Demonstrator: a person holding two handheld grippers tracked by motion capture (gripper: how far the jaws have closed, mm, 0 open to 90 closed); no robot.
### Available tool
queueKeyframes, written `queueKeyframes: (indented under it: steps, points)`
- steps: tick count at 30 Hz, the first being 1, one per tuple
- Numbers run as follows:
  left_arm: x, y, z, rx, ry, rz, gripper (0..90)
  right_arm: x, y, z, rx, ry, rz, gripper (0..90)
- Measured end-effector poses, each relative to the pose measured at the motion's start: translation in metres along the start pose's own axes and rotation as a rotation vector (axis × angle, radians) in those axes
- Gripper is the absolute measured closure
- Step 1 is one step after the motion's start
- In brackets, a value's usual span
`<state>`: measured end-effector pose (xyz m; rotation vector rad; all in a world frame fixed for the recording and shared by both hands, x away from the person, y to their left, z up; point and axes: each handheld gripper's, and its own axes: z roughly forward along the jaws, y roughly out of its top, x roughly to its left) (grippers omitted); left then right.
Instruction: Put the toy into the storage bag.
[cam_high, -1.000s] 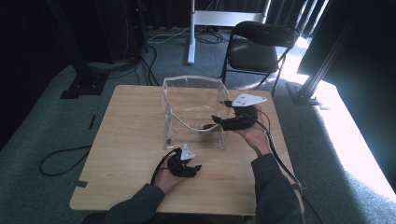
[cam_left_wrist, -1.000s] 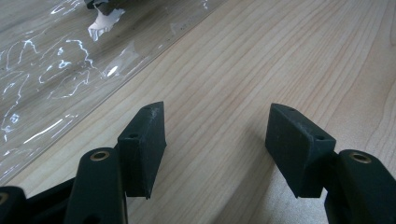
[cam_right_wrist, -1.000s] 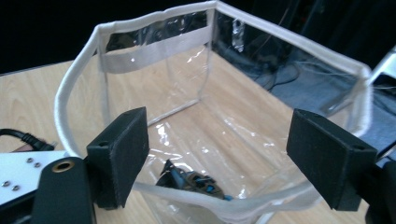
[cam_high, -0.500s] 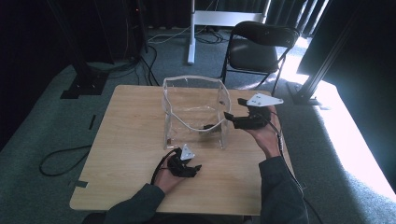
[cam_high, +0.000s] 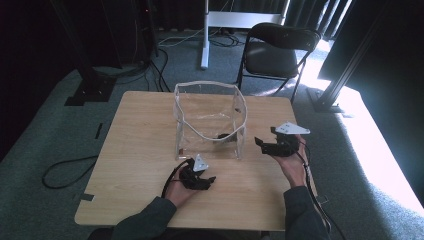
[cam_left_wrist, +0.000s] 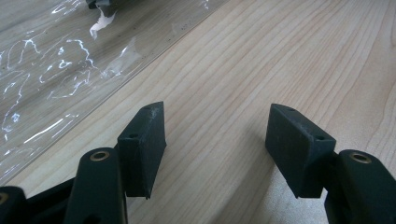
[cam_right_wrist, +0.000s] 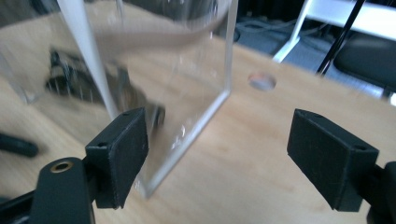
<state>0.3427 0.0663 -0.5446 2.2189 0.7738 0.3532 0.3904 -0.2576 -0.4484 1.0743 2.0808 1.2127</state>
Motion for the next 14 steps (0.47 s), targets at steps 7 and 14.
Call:
queueKeyframes:
  steps: [7,14]
  points:
    - [0.0,0.0,0.0,0.002,-0.002,-0.002,38.3,0.005,-0.031,0.009,0.053,-0.003,0.022,20.0]
    - [0.0,0.0,0.0,0.001,-0.001,-0.008,38.3,0.008,-0.05,0.013,0.09,-0.018,0.033,19.5]
